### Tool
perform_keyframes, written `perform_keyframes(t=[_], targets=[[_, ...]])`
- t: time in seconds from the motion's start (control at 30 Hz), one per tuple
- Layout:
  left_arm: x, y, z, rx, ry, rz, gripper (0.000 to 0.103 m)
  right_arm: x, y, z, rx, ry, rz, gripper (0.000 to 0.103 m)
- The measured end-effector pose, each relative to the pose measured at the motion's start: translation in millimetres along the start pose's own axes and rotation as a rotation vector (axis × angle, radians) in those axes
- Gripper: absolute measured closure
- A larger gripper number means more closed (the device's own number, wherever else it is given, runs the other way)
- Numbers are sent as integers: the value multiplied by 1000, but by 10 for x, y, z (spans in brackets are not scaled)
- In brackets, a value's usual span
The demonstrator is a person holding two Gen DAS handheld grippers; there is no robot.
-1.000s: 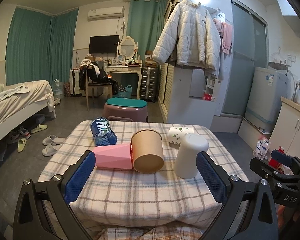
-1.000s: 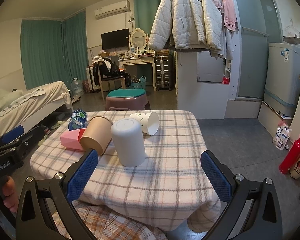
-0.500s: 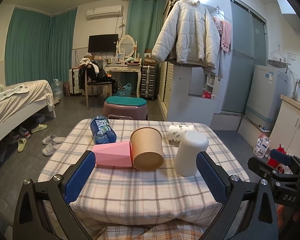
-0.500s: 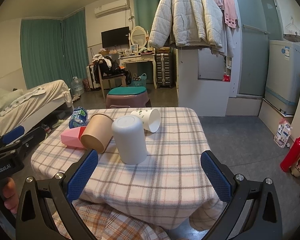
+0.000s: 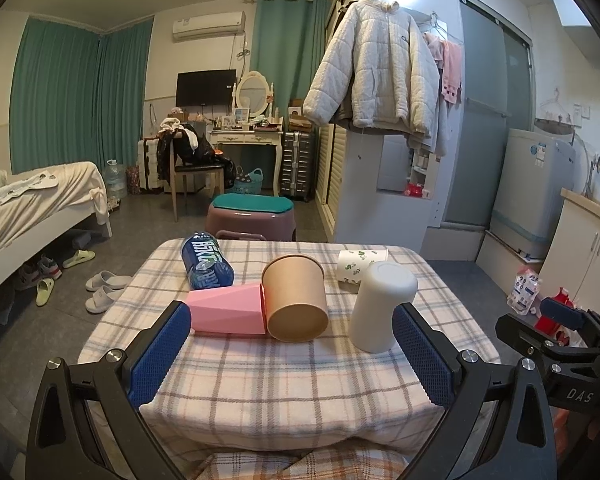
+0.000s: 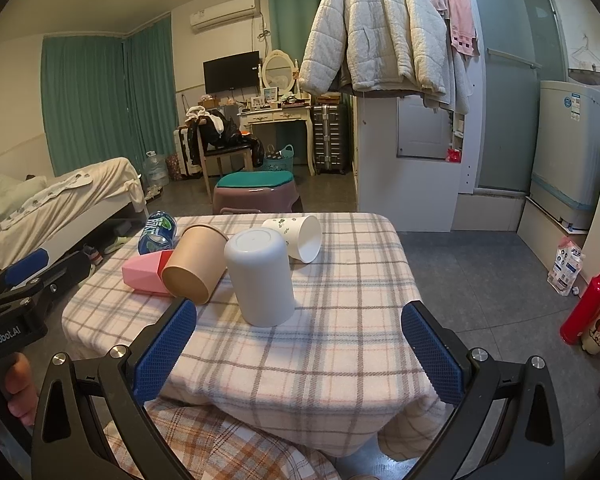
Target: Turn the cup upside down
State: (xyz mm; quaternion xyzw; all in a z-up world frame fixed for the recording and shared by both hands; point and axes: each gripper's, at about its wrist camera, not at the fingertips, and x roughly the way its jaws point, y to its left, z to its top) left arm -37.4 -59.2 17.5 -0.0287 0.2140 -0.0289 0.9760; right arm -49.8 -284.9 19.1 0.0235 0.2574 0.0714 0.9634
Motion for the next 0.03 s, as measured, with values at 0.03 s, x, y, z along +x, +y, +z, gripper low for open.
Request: perform_keyframes(t=[0.03], targets=[[4, 5, -3, 0, 0, 1, 0, 1, -2, 9, 1, 0, 0, 0]])
